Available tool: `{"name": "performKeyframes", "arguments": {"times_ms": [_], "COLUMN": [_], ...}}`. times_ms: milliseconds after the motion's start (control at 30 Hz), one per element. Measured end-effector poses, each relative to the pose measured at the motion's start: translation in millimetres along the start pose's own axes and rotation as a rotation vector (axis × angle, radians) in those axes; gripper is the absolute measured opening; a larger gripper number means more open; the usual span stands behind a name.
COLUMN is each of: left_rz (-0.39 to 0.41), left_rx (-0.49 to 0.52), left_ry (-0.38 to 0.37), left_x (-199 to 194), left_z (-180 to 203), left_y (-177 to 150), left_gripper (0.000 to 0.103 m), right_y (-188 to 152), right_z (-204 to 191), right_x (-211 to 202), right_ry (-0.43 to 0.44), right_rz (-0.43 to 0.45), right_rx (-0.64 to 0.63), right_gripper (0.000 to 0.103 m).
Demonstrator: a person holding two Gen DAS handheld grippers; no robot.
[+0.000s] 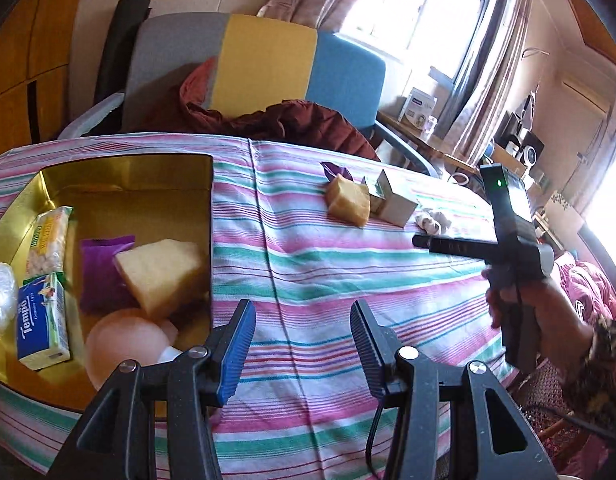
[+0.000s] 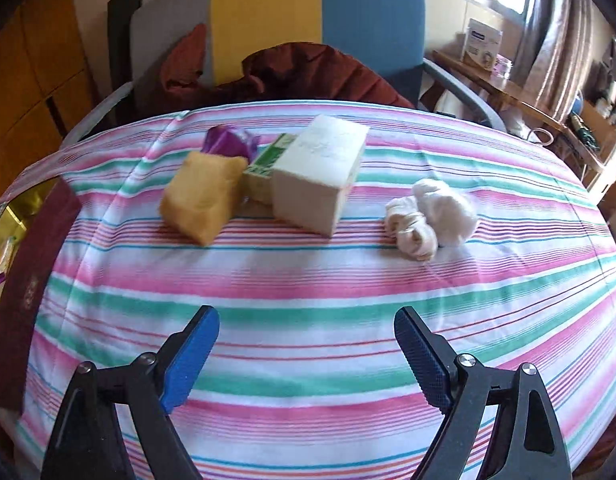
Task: Organize objects
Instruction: 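Withdraw both tools from the tray toward the remaining items, then grasp the white cloth bundle with the right tool while the left tool grasps the second yellow sponge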
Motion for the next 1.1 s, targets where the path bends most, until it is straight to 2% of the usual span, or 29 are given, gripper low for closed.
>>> {"name": "performKeyframes", "arguments": {"times_ms": [233, 333, 600, 700, 800, 1033, 1100], "left_rz": [-0.026, -0.041, -0.083, -0.096, -0.110, -0.125, -0.136], "left_rx": [0.035, 0.048, 0.068, 0.081, 0.082, 0.065, 0.065], "left_ry": [0.019, 0.028, 0.040, 0.043, 0.034, 0.023, 0.032], "left_x": [6.1, 8.3, 21.5, 26.6, 33.5, 51.4, 61.2], "left_z": [11.1, 13.6, 21.7, 25.9, 30.7, 37.1, 39.7], "left_y": [-2.0, -2.9, -3.2, -2.8, 1.0, 28.7, 40.8], "left_gripper": [0.050, 0.050, 0.050, 0.050, 0.050, 0.050, 0.055], "right_y": [37.3, 45.0, 53.1, 54.3, 53.4, 45.0, 41.4], "right_z": [58.4, 70.0, 83.2, 81.8, 76.9, 71.4, 72.3], "right_x": [12.1, 25.6, 53.4, 52.0, 51.2, 46.7, 45.1], "right_ry": [-0.062, -0.037, 0.040, 0.049, 0.042, 0.029, 0.034], "right_rz": [0.053, 0.051, 0.050, 0.072, 0.085, 0.101, 0.104], "right_rx": [0.072, 0.099, 0.174, 0.170, 0.149, 0.140, 0.153], "right_gripper": [0.071, 0.065, 0.058, 0.043, 0.037, 0.034, 0.034]}}
Point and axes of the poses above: each gripper's, at about its wrist camera, not at the fingertips, and x roughly the way its jaws point, z to its right, y to its top, the point moved 9 cm from there along x, roughly the way its jaws point, and after that the axes turned 14 degrees about -z, right-handed, at the moved point
